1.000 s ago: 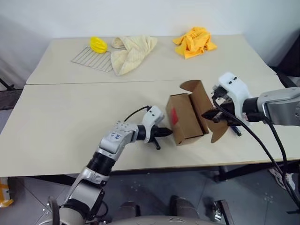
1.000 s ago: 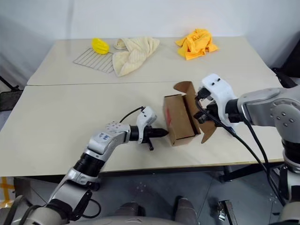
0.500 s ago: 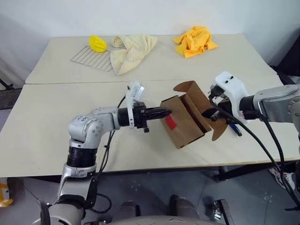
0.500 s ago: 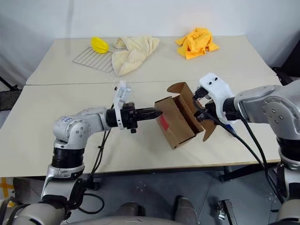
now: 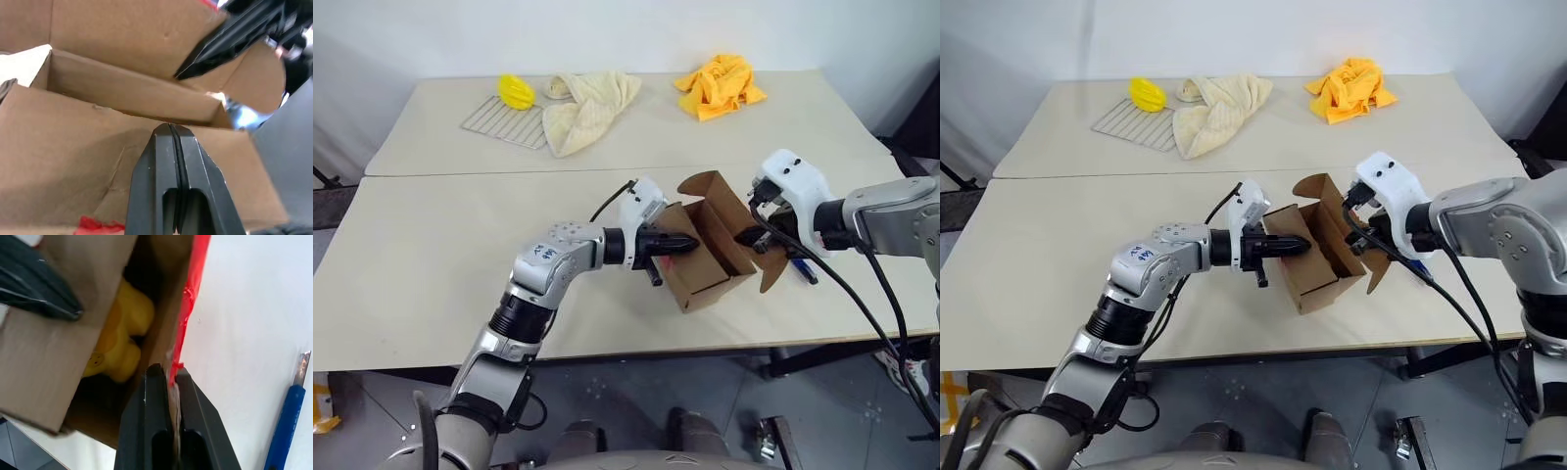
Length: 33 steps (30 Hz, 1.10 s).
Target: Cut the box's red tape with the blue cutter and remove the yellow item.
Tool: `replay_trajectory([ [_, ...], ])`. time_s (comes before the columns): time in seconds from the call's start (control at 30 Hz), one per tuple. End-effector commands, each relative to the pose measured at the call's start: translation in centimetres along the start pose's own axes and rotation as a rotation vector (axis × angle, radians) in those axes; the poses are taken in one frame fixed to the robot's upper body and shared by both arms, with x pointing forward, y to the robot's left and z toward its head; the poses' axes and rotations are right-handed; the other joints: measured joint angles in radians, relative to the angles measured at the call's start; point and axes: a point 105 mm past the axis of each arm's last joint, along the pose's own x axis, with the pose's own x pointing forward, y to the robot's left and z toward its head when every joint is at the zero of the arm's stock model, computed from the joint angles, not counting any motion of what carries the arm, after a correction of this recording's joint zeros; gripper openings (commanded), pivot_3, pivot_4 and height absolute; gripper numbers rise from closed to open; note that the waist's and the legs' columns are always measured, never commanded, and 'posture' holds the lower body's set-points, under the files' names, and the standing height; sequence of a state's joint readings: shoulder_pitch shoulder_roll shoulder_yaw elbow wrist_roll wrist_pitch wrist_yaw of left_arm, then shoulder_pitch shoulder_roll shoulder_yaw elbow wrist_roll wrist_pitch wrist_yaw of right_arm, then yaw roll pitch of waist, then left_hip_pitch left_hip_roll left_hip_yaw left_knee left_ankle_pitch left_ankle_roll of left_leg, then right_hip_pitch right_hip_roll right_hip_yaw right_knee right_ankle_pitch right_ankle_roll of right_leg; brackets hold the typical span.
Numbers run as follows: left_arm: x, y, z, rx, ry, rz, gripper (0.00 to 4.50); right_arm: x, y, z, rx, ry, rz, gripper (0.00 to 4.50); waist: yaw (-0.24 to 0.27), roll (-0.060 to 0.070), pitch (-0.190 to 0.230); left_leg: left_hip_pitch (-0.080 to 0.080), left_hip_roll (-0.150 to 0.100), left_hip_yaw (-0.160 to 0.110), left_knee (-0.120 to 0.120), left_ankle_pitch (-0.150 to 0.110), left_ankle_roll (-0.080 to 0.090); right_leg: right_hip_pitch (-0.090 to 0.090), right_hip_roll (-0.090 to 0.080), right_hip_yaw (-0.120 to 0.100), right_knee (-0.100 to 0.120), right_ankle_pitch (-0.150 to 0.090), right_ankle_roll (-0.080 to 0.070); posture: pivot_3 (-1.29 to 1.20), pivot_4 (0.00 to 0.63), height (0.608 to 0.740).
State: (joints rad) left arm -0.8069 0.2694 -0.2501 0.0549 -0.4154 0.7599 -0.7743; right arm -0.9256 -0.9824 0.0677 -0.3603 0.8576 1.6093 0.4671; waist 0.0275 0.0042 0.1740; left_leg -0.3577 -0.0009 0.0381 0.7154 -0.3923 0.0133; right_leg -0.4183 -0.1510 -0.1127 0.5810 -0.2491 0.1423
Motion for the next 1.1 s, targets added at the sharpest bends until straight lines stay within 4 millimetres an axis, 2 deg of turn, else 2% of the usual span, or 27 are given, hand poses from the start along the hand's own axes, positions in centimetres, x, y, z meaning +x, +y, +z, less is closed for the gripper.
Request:
replay_trajectory([
  [0.03, -0.8, 0.0, -2.9, -0.006, 0.107, 0.0, 0.0, -1.4, -0.1, -0.5, 0.003, -0.015, -0.006, 0.04, 0.0, 0.0, 0.0, 0.0, 0.0, 0.0, 0.0, 0.0, 0.0, 0.0, 0.0, 0.0, 0.0, 0.0, 0.0, 0.0, 0.15, 0.74],
  [0.3, -2.9, -0.3, -4.7, -0.018, 0.166, 0.038, 0.0, -2.1, -1.2, -3.2, 0.137, -0.008, -0.027, 0.04, 0.002, 0.0, 0.0, 0.002, 0.001, 0.0, 0.0, 0.0, 0.0, 0.002, 0.0, 0.0, -0.001, 0.0, 0.0, 0.0, 0.15, 0.74],
  [0.53, -2.6, -0.1, -5.5, -0.033, 0.172, 0.061, 0.0, -0.3, -1.5, -5.8, 0.248, 0.032, -0.035, 0.04, 0.012, 0.0, 0.0, 0.004, 0.0, -0.001, 0.001, 0.0, 0.0, 0.006, 0.0, 0.0, -0.003, 0.0, 0.0, 0.0, 0.15, 0.74],
  [0.7, -2.3, 0.0, -7.3, -0.068, 0.199, 0.086, 0.0, 2.1, -2.6, -9.1, 0.36, 0.108, -0.102, 0.04, 0.027, 0.0, -0.001, 0.005, 0.0, -0.001, 0.001, 0.0, 0.0, 0.008, 0.0, 0.0, -0.003, 0.0, 0.0, 0.0, 0.15, 0.74],
  [0.9, -2.3, 0.4, -8.3, -0.07, 0.228, 0.101, 0.0, 2.5, -2.7, -9.3, 0.34, 0.085, -0.125, 0.04, 0.027, 0.001, 0.0, 0.002, 0.0, -0.001, 0.001, 0.0, 0.001, 0.004, 0.0, -0.001, -0.003, 0.0, 0.001, 0.0, 0.15, 0.74],
  [1.03, -1.6, 0.6, -8.2, -0.068, 0.216, 0.098, 0.0, 2.8, -2.7, -8.8, 0.294, 0.037, -0.126, 0.04, 0.025, 0.001, 0.0, 0.002, 0.0, -0.001, 0.001, 0.0, 0.001, 0.004, 0.0, -0.001, -0.004, 0.001, 0.001, 0.0, 0.15, 0.74],
  [1.1, -1.3, 0.7, -7.9, -0.062, 0.209, 0.094, 0.0, 2.8, -2.8, -8.7, 0.269, 0.021, -0.136, 0.46, 0.025, 0.001, 0.0, 0.002, 0.0, 0.0, 0.001, 0.0, 0.001, 0.004, 0.0, -0.001, -0.004, 0.001, 0.001, 0.0, 0.15, 0.74],
])
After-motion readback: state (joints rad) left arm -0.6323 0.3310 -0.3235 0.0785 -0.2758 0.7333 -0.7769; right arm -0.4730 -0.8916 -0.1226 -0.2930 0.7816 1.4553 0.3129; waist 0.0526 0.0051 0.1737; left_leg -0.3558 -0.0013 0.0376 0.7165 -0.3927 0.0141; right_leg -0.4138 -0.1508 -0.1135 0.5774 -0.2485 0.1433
